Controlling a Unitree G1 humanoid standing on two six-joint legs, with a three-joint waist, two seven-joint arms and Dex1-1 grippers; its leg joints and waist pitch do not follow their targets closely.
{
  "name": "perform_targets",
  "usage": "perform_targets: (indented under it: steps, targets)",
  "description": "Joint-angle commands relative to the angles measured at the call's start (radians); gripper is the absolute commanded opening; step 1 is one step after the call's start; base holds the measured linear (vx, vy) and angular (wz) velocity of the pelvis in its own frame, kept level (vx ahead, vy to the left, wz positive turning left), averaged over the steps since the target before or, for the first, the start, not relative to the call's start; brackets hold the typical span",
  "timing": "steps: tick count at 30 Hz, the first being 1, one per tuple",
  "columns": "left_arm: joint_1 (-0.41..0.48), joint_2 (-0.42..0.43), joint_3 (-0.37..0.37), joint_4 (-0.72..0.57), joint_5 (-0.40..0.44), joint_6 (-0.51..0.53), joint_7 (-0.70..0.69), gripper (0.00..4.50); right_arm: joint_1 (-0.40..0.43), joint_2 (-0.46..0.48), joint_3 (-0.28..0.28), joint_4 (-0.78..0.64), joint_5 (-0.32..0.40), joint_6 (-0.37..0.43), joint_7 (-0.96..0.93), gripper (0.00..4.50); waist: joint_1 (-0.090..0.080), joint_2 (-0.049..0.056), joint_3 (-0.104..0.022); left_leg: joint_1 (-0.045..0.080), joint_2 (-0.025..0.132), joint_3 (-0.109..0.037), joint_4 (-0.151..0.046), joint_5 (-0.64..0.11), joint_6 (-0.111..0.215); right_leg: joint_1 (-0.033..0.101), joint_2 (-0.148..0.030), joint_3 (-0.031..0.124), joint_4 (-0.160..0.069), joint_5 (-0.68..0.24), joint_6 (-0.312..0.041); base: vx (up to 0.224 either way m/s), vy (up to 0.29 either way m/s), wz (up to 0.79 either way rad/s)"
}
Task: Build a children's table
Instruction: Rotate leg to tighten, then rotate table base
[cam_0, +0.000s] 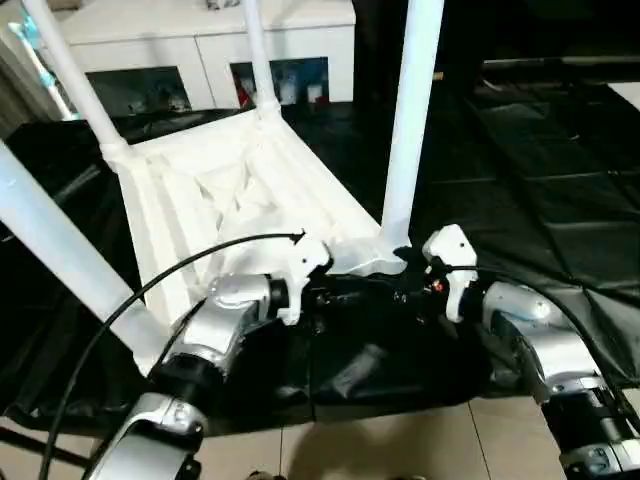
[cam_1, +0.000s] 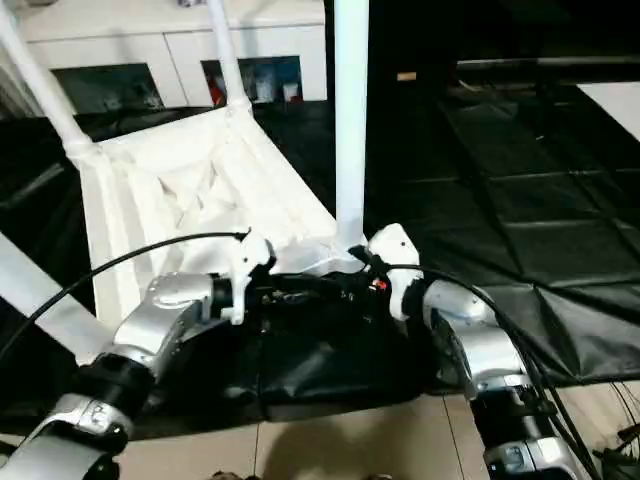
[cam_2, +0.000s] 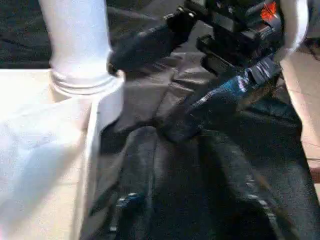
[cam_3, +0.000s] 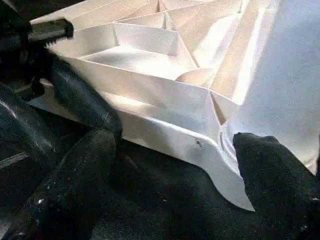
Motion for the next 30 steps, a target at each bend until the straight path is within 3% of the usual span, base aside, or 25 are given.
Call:
perform_targets:
  steps: [1, 4, 5, 7, 10, 14, 18, 21, 23, 24, 27, 30]
  targets:
    - [0.006, 0.014, 0.006, -0.034, -0.002, 0.013, 0.01, 1.94, -0.009, 0.001, 0.019, 0.0, -0.011, 0.003, 0.015, 3.96, 0.005, -0.022, -0.059, 0.023, 0.045, -0.02, -0.068, -0.215, 0.099, 0.05, -0.054, 0.034, -0.065, -0.241, -0.231, 0.0, 0.0, 0.0]
    - [0.016, 0.026, -0.005, -0.065, 0.001, 0.031, -0.001, 2.23, -0.003, -0.006, 0.018, -0.006, -0.009, 0.003, 0.022, 3.96, 0.006, -0.022, -0.06, 0.024, 0.046, -0.021, -0.068, -0.208, 0.089, 0.051, -0.054, 0.036, -0.062, -0.237, -0.223, 0.0, 0.0, 0.0]
    - [0.033, 0.039, -0.02, -0.102, -0.002, 0.056, -0.025, 2.23, -0.003, -0.006, 0.014, -0.006, -0.008, 0.002, 0.018, 3.96, 0.006, -0.014, -0.061, 0.024, 0.046, -0.021, -0.067, -0.196, 0.091, 0.051, -0.053, 0.036, -0.06, -0.217, -0.226, 0.0, 0.0, 0.0]
    - [0.07, 0.07, -0.053, -0.172, -0.003, 0.095, -0.07, 2.6, -0.013, 0.001, 0.008, 0.005, -0.005, -0.004, 0.005, 3.96, 0.005, -0.014, -0.064, 0.024, 0.046, -0.022, -0.065, -0.181, 0.094, 0.053, -0.053, 0.036, -0.056, -0.185, -0.232, 0.0, 0.0, 0.0]
    - [0.092, 0.086, -0.067, -0.209, -0.006, 0.105, -0.092, 2.78, -0.022, 0.013, 0.006, 0.015, 0.0, -0.009, -0.002, 3.96, 0.005, -0.013, -0.067, 0.025, 0.044, -0.018, -0.06, -0.156, 0.107, 0.051, -0.049, 0.035, -0.052, -0.139, -0.247, 0.0, 0.0, 0.0]
    - [0.108, 0.093, -0.067, -0.242, -0.013, 0.12, -0.079, 3.18, -0.032, 0.033, -0.005, 0.028, 0.022, -0.008, 0.003, 3.96, 0.007, -0.013, -0.065, 0.026, 0.045, -0.02, -0.063, -0.19, 0.09, 0.052, -0.051, 0.035, -0.053, -0.168, -0.246, 0.0, 0.0, 0.0]
    - [0.149, 0.104, -0.046, -0.324, -0.038, 0.146, -0.051, 3.5, -0.051, 0.056, -0.009, 0.045, 0.043, -0.01, 0.02, 3.96, 0.006, -0.019, -0.068, 0.025, 0.045, -0.02, -0.062, -0.186, 0.087, 0.053, -0.052, 0.037, -0.052, -0.179, -0.245, 0.0, 0.0, 0.0]
    - [0.168, 0.11, -0.041, -0.357, -0.047, 0.157, -0.045, 3.7, -0.062, 0.06, -0.01, 0.057, 0.038, -0.018, 0.012, 3.96, 0.009, -0.017, -0.067, 0.027, 0.043, -0.018, -0.06, -0.181, 0.086, 0.051, -0.05, 0.037, -0.053, -0.199, -0.234, 0.0, 0.0, 0.0]
    - [0.198, 0.115, -0.028, -0.4, -0.055, 0.166, -0.028, 3.94, -0.109, 0.078, -0.043, 0.136, 0.013, -0.069, -0.078, 3.96, 0.005, -0.017, -0.067, 0.024, 0.044, -0.02, -0.062, -0.182, 0.076, 0.05, -0.052, 0.037, -0.053, -0.21, -0.235, 0.0, 0.0, 0.0]
    - [0.206, 0.114, -0.021, -0.408, -0.06, 0.167, -0.022, 4.01, -0.128, 0.083, -0.06, 0.166, 0.011, -0.08, -0.106, 3.96, 0.005, -0.019, -0.064, 0.029, 0.042, -0.017, -0.061, -0.196, 0.067, 0.044, -0.049, 0.038, -0.057, -0.23, -0.23, 0.0, 0.0, 0.0]
    - [0.216, 0.117, -0.015, -0.421, -0.065, 0.17, -0.006, 4.15, -0.158, 0.086, -0.081, 0.215, -0.001, -0.103, -0.155, 3.96, 0.006, -0.017, -0.064, 0.034, 0.041, -0.017, -0.061, -0.208, 0.053, 0.043, -0.047, 0.038, -0.056, -0.245, -0.225, 0.0, 0.0, 0.0]
    - [0.222, 0.124, -0.013, -0.433, -0.072, 0.177, 0.007, 4.38, -0.2, 0.087, -0.109, 0.28, -0.014, -0.128, -0.234, 3.96, 0.008, -0.015, -0.064, 0.032, 0.04, -0.017, -0.061, -0.213, 0.047, 0.044, -0.048, 0.038, -0.055, -0.25, -0.22, 0.0, 0.0, 0.0]
